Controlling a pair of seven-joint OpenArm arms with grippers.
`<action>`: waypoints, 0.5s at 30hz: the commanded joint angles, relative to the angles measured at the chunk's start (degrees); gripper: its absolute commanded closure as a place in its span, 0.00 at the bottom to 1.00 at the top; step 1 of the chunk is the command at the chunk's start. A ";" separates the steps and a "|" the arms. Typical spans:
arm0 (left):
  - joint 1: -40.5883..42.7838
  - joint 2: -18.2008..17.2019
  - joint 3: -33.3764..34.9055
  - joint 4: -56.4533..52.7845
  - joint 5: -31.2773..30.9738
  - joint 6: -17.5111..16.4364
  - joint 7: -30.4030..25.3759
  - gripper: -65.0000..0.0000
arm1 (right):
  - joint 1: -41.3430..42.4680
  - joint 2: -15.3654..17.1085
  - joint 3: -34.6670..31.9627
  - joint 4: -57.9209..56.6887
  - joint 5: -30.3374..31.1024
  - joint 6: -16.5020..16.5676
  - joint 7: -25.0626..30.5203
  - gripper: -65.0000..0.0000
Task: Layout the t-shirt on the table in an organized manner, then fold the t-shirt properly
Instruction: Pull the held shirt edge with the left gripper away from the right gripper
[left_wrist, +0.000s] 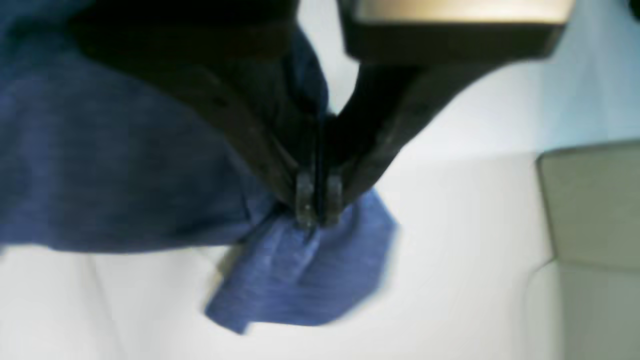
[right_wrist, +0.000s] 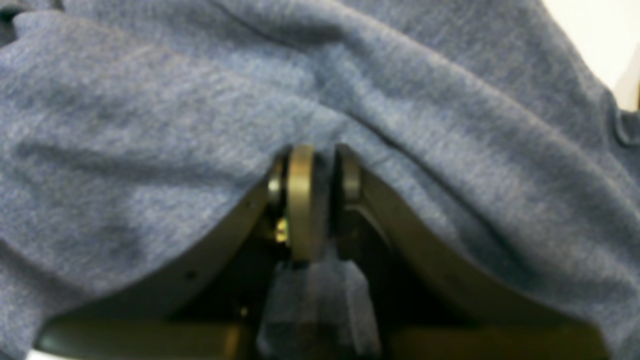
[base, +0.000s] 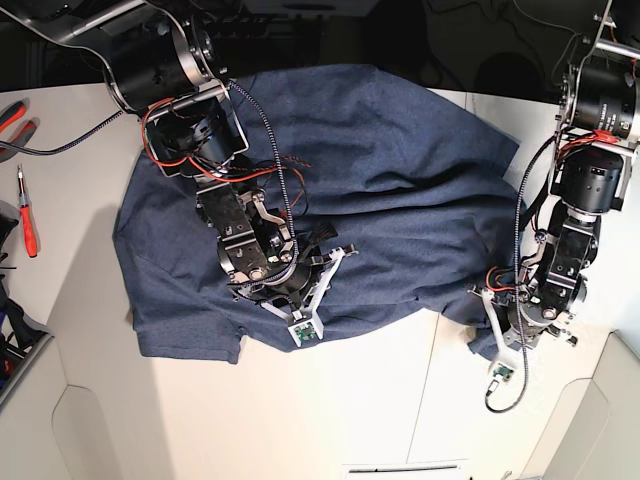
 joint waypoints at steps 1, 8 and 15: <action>-2.03 -2.12 -0.39 1.68 0.37 2.71 -0.96 1.00 | 1.25 -0.35 0.00 0.55 -0.22 -0.50 0.76 0.89; 0.07 -7.78 -7.52 9.09 -5.49 5.42 5.68 1.00 | -0.22 -0.35 0.00 0.57 -1.16 -5.01 1.97 0.89; 8.72 -8.07 -25.14 20.33 -11.34 -3.13 13.94 1.00 | -1.77 -0.35 0.00 0.57 -2.16 -6.56 2.47 0.89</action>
